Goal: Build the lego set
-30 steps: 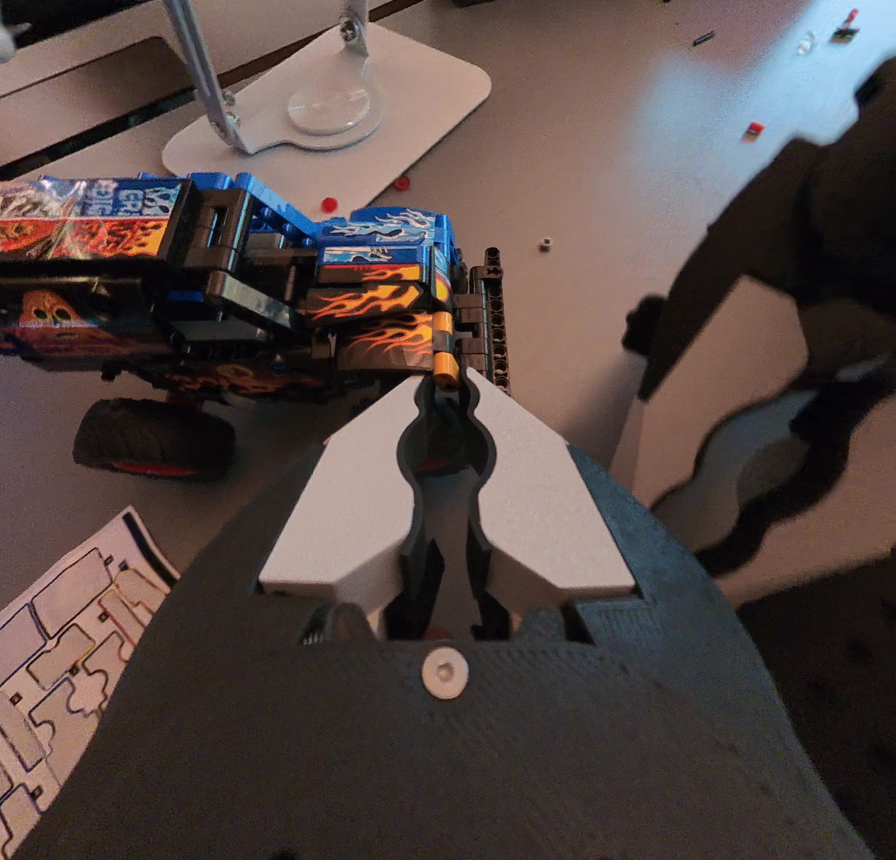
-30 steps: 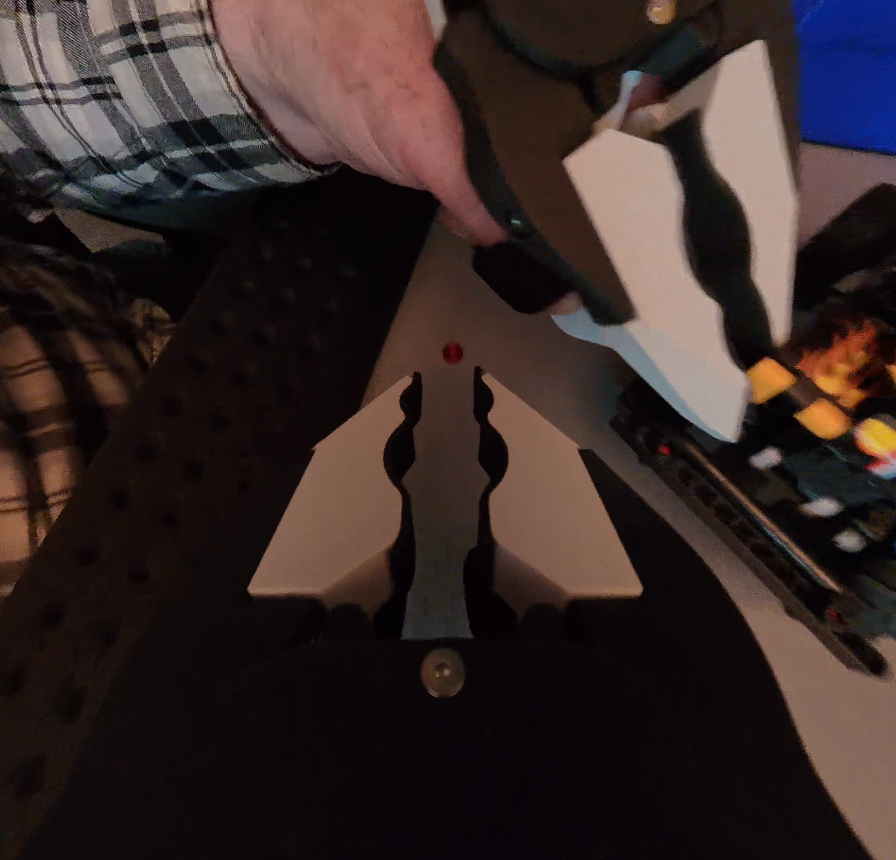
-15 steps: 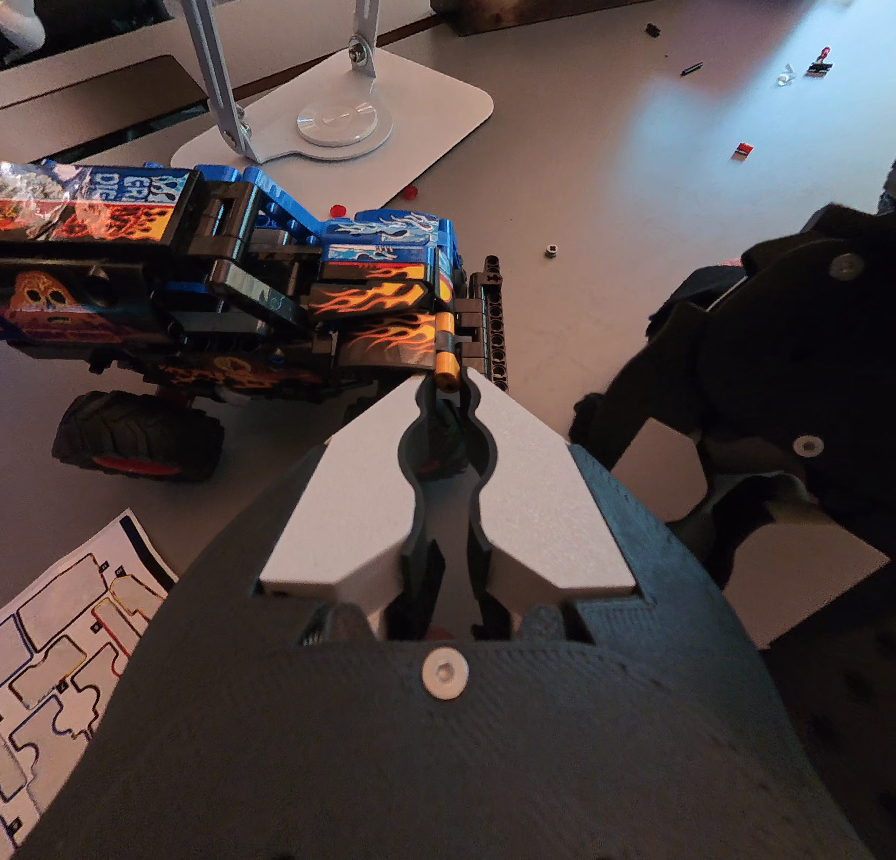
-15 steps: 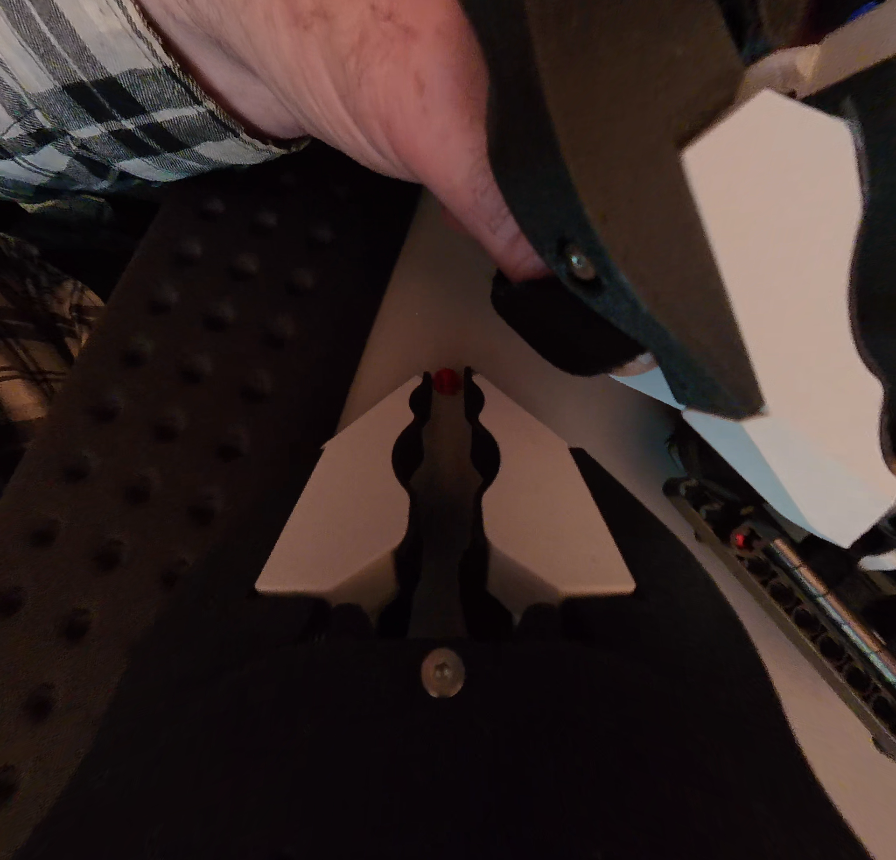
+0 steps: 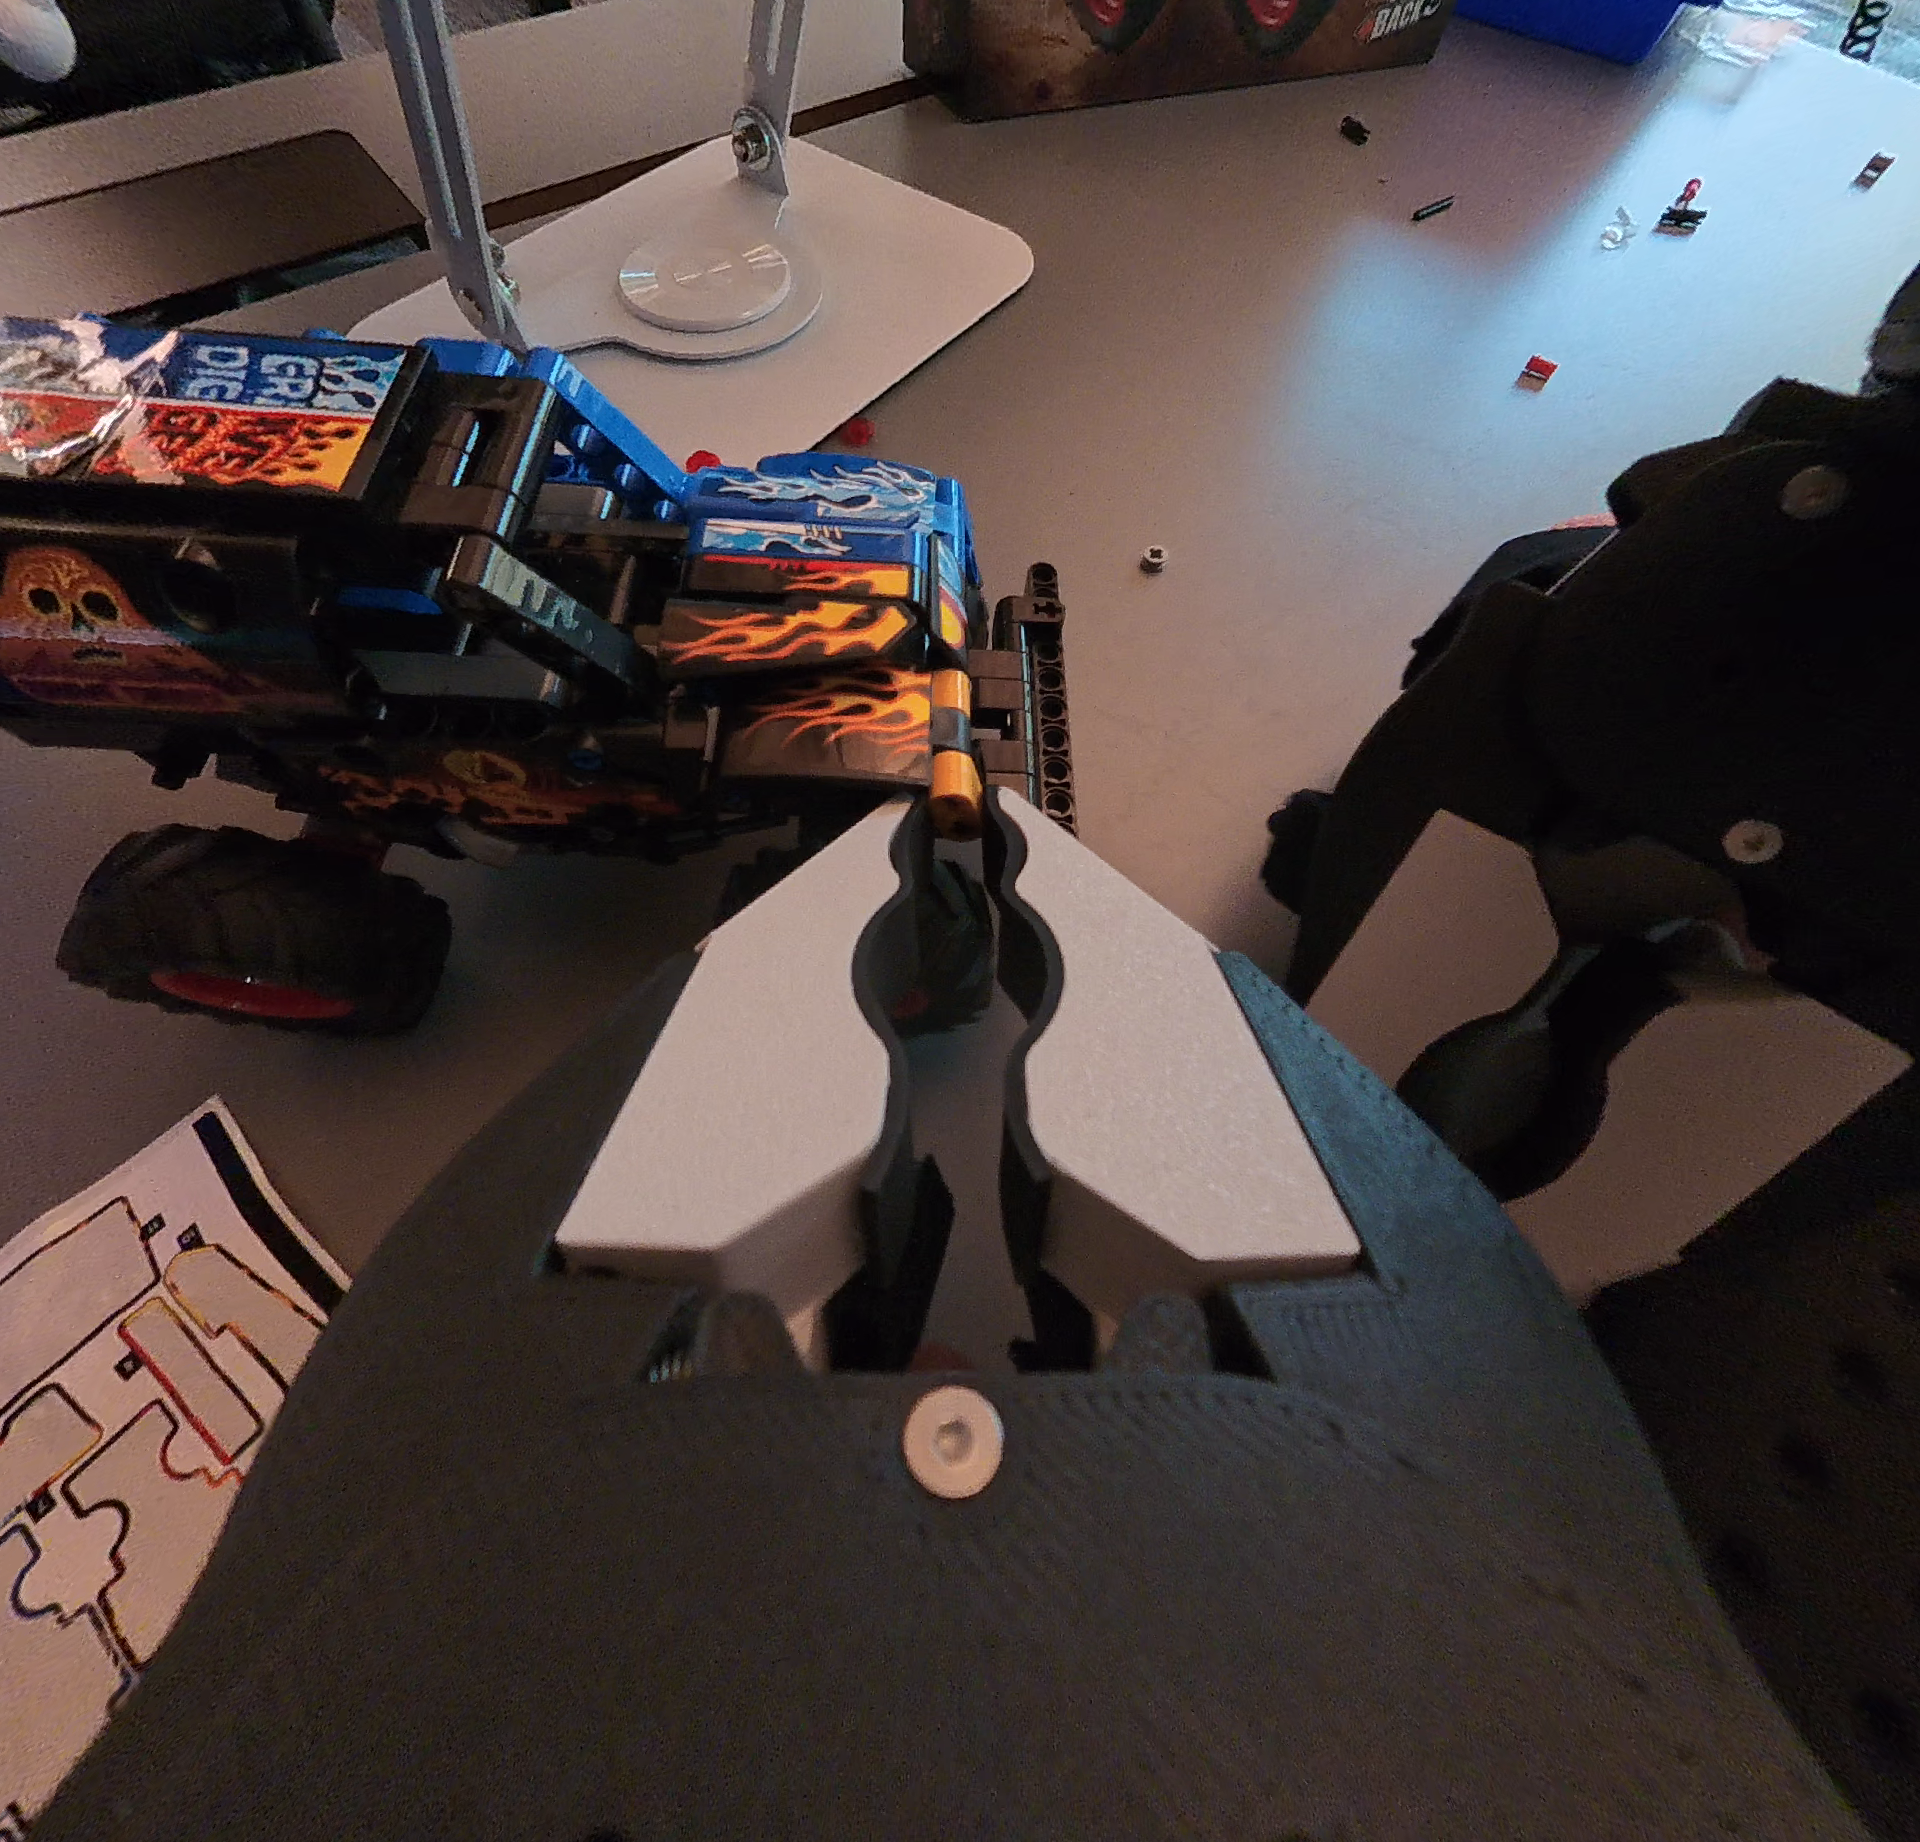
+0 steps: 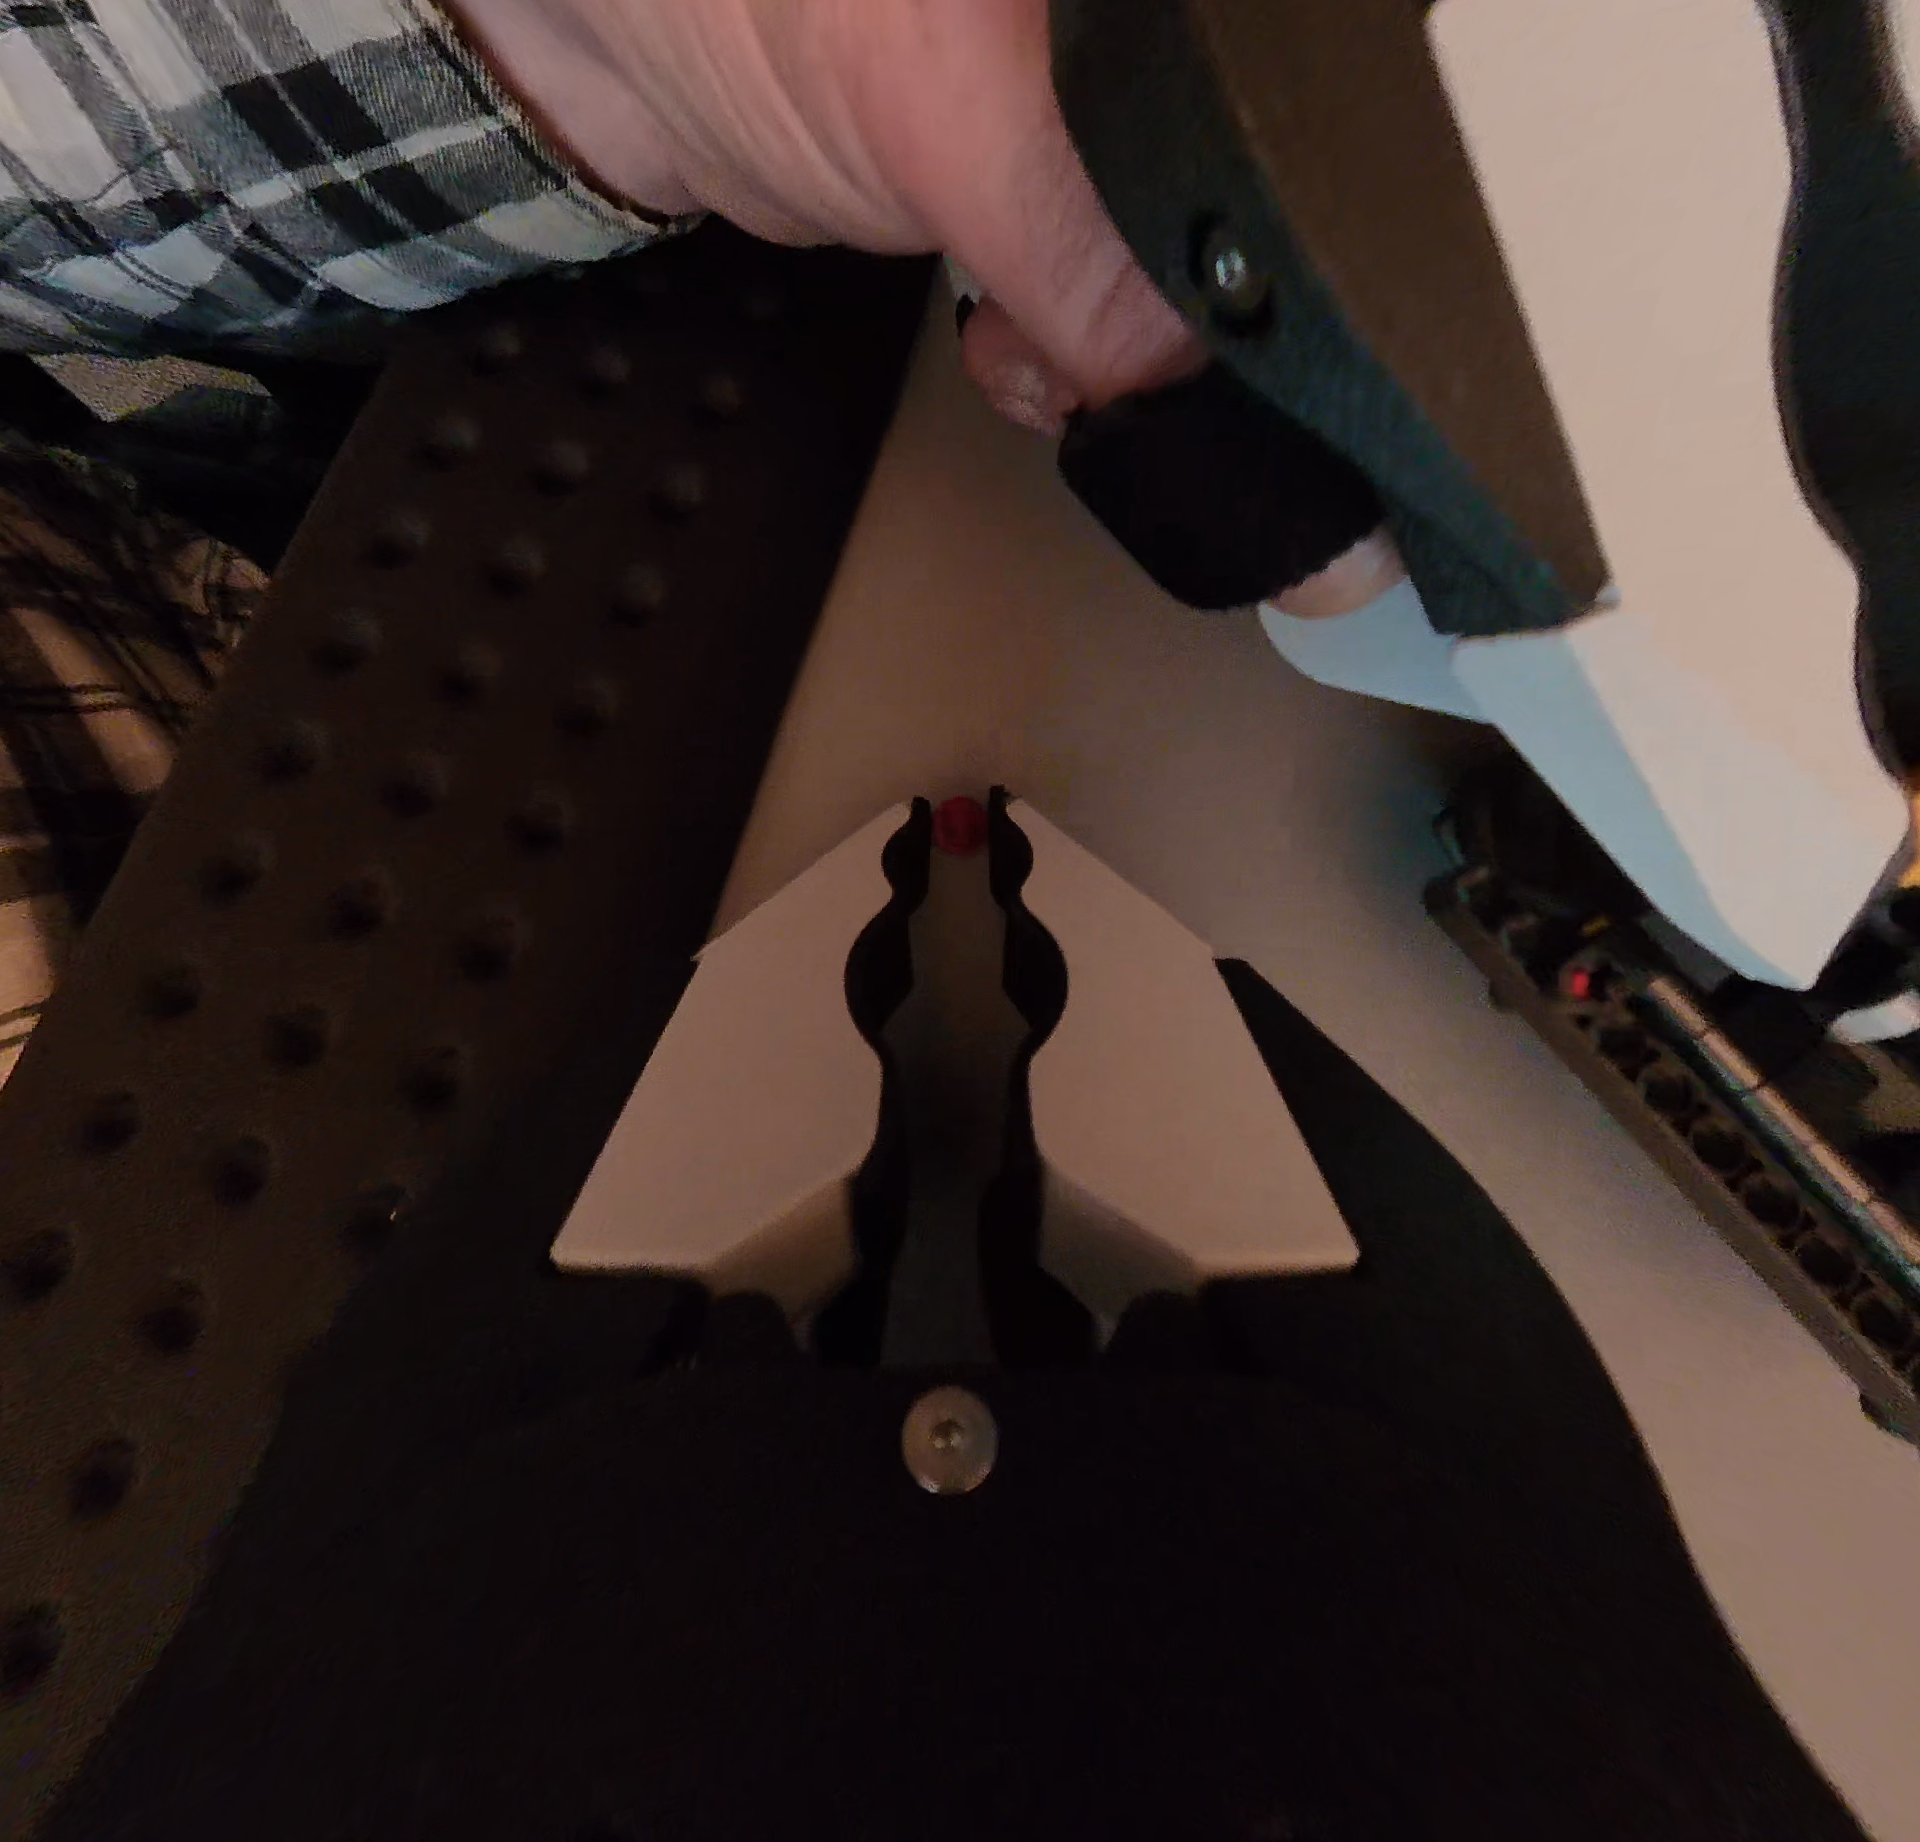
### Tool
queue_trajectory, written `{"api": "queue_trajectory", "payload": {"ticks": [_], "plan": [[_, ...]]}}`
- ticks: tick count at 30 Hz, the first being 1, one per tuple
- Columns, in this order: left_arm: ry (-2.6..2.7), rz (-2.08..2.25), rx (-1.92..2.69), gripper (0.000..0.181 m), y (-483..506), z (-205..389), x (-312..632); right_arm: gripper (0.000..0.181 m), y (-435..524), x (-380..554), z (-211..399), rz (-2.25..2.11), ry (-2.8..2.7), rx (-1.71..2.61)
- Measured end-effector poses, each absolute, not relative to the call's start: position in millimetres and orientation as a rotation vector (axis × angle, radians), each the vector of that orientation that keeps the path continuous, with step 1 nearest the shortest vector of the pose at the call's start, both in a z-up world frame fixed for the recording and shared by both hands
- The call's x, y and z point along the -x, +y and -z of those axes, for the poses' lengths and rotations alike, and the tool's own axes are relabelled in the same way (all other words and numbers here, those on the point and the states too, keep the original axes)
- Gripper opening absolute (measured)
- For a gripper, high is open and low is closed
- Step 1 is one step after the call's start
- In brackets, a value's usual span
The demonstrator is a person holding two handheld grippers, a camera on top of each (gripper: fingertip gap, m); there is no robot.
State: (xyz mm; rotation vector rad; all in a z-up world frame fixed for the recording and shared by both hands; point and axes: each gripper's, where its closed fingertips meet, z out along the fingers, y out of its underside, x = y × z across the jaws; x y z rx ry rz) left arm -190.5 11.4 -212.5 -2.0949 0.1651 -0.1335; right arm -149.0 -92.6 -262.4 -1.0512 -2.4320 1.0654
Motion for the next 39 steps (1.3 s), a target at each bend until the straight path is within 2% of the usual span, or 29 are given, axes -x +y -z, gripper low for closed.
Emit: {"api": "queue_trajectory", "payload": {"ticks": [31,34,39], "plan": [[0.157,0.181,2.060,0.007,12,212,187,0.007,-89,140,260,-1.049,-2.404,1.017],[0.154,0.186,2.058,0.007,11,211,187,0.000,-86,137,258,-1.073,-2.401,1.025],[0.167,0.149,2.069,0.015,6,209,186,0.001,-79,130,256,-1.113,-2.382,1.066]]}}
